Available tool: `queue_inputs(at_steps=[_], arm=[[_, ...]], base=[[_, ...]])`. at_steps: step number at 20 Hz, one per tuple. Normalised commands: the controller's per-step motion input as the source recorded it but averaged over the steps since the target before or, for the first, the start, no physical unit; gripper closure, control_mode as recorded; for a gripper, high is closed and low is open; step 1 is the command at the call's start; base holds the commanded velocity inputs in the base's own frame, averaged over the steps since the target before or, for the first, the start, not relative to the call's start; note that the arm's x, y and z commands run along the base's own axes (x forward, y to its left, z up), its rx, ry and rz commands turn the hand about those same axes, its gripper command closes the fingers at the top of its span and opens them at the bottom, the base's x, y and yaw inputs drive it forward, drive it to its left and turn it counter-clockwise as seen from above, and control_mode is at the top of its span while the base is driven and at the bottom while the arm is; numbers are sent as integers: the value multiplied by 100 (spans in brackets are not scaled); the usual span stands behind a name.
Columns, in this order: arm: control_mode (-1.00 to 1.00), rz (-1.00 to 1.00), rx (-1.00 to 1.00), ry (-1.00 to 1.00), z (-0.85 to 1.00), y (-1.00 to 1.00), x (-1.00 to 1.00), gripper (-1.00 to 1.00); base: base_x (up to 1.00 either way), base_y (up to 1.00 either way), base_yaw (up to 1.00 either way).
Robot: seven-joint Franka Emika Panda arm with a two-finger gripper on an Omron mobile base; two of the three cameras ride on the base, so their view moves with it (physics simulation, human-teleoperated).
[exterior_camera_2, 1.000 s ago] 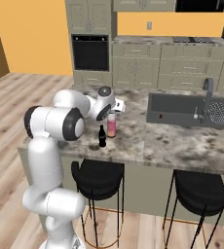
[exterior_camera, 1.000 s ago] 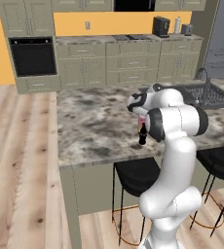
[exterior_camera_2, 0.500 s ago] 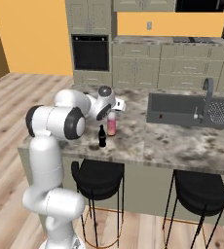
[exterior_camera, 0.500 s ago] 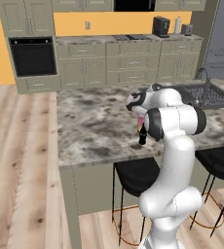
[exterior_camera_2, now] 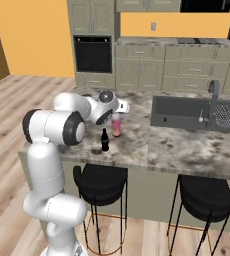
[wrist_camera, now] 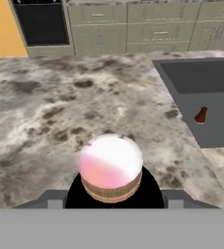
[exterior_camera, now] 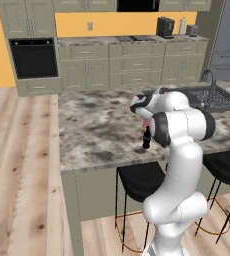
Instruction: Place the large bottle from the dining counter next to the other large bottle outside the sink, and place the small bottle from the dining counter next to the other small bottle inside the sink.
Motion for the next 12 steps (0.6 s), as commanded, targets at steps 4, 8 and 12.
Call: queue_inputs(at_steps=[4, 8, 12], arm=[[-100, 0, -10, -12, 27, -14, -3, 100], [-100, 0, -6, -9, 26, -15, -4, 100], [-100, 0, 0, -9, 29, -14, -31, 100]], base=[[0, 0, 0], [0, 0, 0], [0, 0, 0]])
